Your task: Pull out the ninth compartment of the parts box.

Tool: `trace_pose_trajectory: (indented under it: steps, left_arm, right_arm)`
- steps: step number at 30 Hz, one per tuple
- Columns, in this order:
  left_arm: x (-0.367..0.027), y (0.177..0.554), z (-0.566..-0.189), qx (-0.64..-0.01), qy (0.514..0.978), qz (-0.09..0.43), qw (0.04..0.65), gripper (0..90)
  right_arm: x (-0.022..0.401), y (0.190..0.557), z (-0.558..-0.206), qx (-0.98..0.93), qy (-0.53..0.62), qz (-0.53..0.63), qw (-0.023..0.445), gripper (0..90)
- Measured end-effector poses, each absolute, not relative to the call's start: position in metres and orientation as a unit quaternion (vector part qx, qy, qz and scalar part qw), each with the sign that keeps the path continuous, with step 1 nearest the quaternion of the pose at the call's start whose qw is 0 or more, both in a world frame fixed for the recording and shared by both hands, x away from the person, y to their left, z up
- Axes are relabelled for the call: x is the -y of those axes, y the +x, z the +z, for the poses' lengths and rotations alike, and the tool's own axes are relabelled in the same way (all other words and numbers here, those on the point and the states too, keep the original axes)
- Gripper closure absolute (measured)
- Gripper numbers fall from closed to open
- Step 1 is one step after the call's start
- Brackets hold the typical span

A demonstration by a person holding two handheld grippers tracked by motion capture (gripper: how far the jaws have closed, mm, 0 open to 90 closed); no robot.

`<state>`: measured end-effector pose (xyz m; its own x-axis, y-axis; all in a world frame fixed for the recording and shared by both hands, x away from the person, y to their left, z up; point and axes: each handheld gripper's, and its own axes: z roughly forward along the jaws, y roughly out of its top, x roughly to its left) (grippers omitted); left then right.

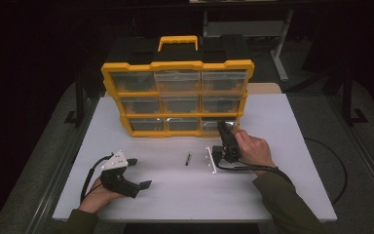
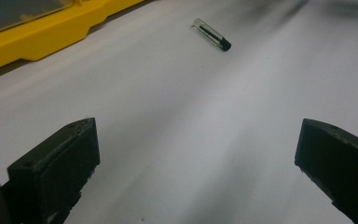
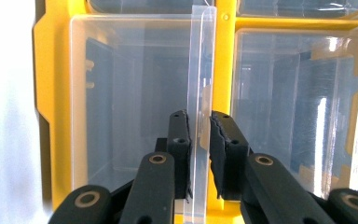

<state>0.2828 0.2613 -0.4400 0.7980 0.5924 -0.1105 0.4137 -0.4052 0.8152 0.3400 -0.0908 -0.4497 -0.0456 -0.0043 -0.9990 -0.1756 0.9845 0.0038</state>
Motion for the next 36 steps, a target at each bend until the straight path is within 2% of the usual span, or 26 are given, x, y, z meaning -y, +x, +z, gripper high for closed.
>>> trace_pose_trajectory:
  steps: [23, 36]
  left_arm:
    - [-0.261, 0.281, -0.438, -0.299, 0.833, 0.104, 0.453, 0.0]
    - [-0.261, 0.281, -0.438, -0.3, 0.834, 0.106, 0.45, 0.0]
  right_arm:
    - [0.09, 0.326, -0.444, -0.741, -0.075, 0.045, 0.666, 77.2]
    - [0.09, 0.317, -0.443, -0.735, -0.073, 0.053, 0.672, 77.0]
